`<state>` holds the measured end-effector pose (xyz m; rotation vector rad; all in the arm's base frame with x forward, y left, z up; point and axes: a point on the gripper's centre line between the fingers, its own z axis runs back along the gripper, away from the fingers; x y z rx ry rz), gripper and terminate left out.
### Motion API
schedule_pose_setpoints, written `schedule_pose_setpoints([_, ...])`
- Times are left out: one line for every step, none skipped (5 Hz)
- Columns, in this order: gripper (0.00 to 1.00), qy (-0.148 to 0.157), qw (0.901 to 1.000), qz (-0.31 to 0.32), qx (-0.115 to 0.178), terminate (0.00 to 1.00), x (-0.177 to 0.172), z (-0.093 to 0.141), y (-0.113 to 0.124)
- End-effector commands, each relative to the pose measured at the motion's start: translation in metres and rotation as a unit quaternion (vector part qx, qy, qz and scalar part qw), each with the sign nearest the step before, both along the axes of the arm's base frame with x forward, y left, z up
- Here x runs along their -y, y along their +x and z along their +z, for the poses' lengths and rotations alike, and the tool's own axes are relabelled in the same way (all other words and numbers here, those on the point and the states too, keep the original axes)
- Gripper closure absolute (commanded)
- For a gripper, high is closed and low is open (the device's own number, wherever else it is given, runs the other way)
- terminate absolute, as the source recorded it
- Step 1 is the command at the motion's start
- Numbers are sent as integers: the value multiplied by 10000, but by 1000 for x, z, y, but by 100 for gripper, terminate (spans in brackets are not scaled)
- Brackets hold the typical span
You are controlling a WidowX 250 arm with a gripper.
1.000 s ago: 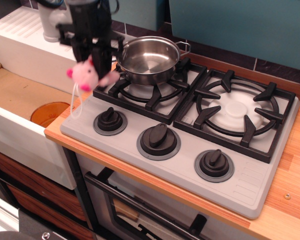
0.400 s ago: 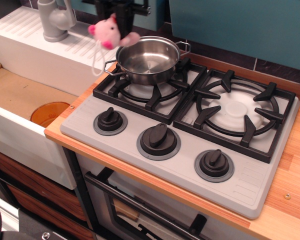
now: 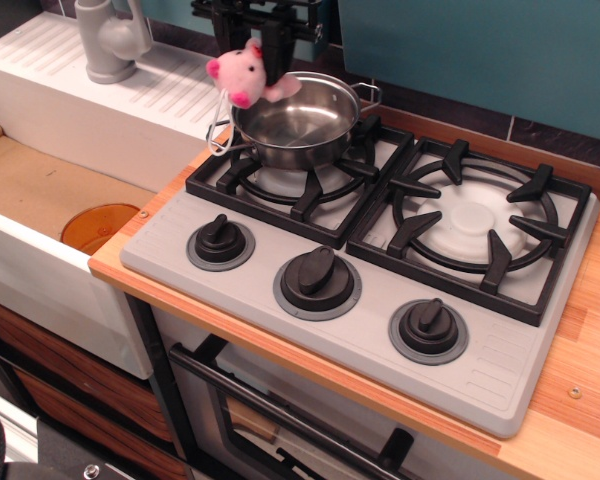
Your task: Put stuffedpig in pan
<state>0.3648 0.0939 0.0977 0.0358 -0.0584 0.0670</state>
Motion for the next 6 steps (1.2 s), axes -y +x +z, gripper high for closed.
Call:
schedule_pose_setpoints([0, 104, 9994, 90, 305, 0, 12, 17, -2])
schedule_pose_setpoints([0, 210, 9989, 113, 400, 0, 18, 24, -7])
schedule_pose_setpoints([0, 323, 9981, 124, 502, 0, 26, 34, -12])
schedule_pose_setpoints([0, 442, 9974, 111, 552, 0, 31, 47, -12])
schedule_pose_setpoints([0, 492, 9969, 37, 616, 0, 32, 52, -10])
schedule_pose_setpoints([0, 419, 9970, -5, 648, 0, 35, 49, -9])
